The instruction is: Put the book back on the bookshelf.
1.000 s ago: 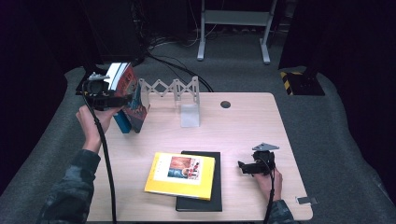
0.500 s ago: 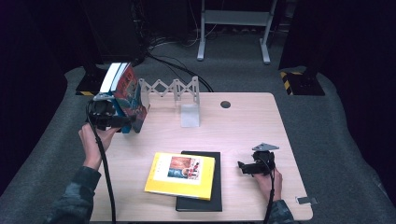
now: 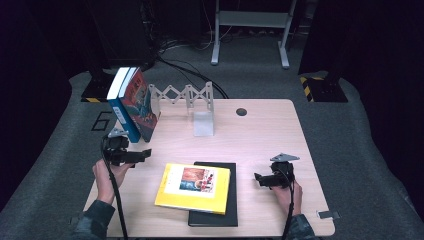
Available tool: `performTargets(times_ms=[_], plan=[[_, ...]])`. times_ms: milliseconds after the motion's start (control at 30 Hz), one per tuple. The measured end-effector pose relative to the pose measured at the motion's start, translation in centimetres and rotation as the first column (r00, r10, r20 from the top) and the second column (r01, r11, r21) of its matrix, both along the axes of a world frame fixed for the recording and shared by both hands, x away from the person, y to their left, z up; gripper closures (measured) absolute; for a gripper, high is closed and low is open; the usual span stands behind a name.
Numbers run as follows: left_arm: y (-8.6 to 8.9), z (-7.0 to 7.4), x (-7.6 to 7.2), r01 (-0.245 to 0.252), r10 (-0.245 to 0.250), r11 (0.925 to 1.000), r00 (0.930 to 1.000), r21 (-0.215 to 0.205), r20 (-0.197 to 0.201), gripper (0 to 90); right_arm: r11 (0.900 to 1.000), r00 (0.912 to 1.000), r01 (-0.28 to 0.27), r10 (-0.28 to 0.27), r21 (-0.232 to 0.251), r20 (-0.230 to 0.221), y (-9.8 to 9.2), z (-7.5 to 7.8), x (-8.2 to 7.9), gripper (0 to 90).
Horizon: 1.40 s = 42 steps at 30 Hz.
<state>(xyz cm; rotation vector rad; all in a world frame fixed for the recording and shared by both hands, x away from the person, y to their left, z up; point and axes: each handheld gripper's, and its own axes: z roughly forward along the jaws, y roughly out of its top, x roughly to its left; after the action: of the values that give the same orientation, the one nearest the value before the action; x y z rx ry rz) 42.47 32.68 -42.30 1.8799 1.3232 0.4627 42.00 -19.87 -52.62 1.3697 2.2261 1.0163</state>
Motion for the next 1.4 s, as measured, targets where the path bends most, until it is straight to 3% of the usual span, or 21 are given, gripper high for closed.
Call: performTargets(times_ms=[100, 233, 333, 433, 567, 767, 800, 867, 933, 1033, 1133, 1233, 1300, 1400], plan=[[0.0, -1.6, -0.8, -0.004, 0.004, 1.0, 1.0, -0.008, -0.009, 0.0, 1.0, 0.9997, -0.013, 0.013, 0.022, -0.02, 0.0, 0.3, 0.0, 2.5], [0.0, -2.7, -1.3, -0.001, 0.001, 1.0, 0.9996, -0.007, -0.028, 0.0, 0.999, 0.9996, -0.021, 0.022, 0.048, -0.018, 0.4, 1.0, -0.2, 2.5], [0.1, -3.7, -2.1, -0.009, 0.008, 0.9999, 0.9994, -0.011, -0.033, 0.0, 0.993, 0.9962, -0.086, 0.087, 0.075, -0.006, 1.7, 2.7, -0.6, 2.5], [0.0, -4.0, -2.6, -0.011, 0.011, 0.9999, 0.9996, -0.009, -0.025, 0.0, 0.989, 0.9931, -0.117, 0.117, 0.088, 0.002, 2.8, 3.6, -0.8, 2.9], [-0.3, -4.9, -4.0, -0.006, 0.006, 1.0, 0.9996, -0.008, -0.027, 0.0, 0.972, 0.9787, -0.205, 0.205, 0.118, 0.012, 5.7, 5.1, -1.2, 3.2], [-0.6, -5.9, -5.4, -0.007, 0.006, 0.9998, 0.9995, -0.016, -0.03, 0.0, 0.959, 0.9637, -0.266, 0.267, 0.099, 0.002, 8.9, 6.2, -1.4, 3.3], [-0.7, -6.2, -5.8, -0.01, 0.009, 0.9998, 0.9995, -0.016, -0.029, 0.0, 0.952, 0.9555, -0.294, 0.295, 0.089, 0.001, 10.0, 6.4, -1.3, 3.7], [-0.9, -6.5, -6.2, -0.003, 0.003, 1.0, 0.9994, -0.005, -0.035, 0.0, 0.951, 0.9543, -0.297, 0.299, 0.089, -0.008, 10.4, 6.4, -1.3, 3.6], [-1.1, -6.7, -6.7, 0.002, -0.002, 0.9999, 0.9995, -0.015, -0.03, 0.0, 0.943, 0.9451, -0.324, 0.326, 0.071, -0.022, 11.4, 6.3, -1.1, 4.2], [-1.3, -6.7, -7.4, 0.02, -0.021, 0.9996, 0.9992, -0.022, -0.034, 0.0, 0.94, 0.9404, -0.335, 0.338, 0.067, -0.034, 11.9, 6.1, -1.0, 5.1], [-1.5, -6.6, -8.1, 0.033, -0.034, 0.9992, 0.9988, -0.022, -0.035, 0.0, 0.938, 0.9376, -0.341, 0.344, 0.055, -0.051, 12.4, 5.9, -0.8, 7.4], [-1.5, -6.7, -8.9, 0.035, -0.036, 0.9992, 0.9983, -0.021, -0.046, 0.0, 0.943, 0.9405, -0.328, 0.332, 0.061, -0.071, 13.0, 5.6, -0.6, 8.4], [-1.5, -6.9, -9.4, 0.03, -0.031, 0.9993, 0.9986, -0.021, -0.043, 0.0, 0.939, 0.9354, -0.339, 0.344, 0.061, -0.084, 13.3, 5.5, -0.4, 9.2], [-1.6, -7.1, -10.3, 0.043, -0.044, 0.9989, 0.9965, -0.019, -0.071, 0.0, 0.935, 0.9322, -0.35, 0.354, 0.061, -0.076, 13.8, 5.4, -0.4, 12.9]])
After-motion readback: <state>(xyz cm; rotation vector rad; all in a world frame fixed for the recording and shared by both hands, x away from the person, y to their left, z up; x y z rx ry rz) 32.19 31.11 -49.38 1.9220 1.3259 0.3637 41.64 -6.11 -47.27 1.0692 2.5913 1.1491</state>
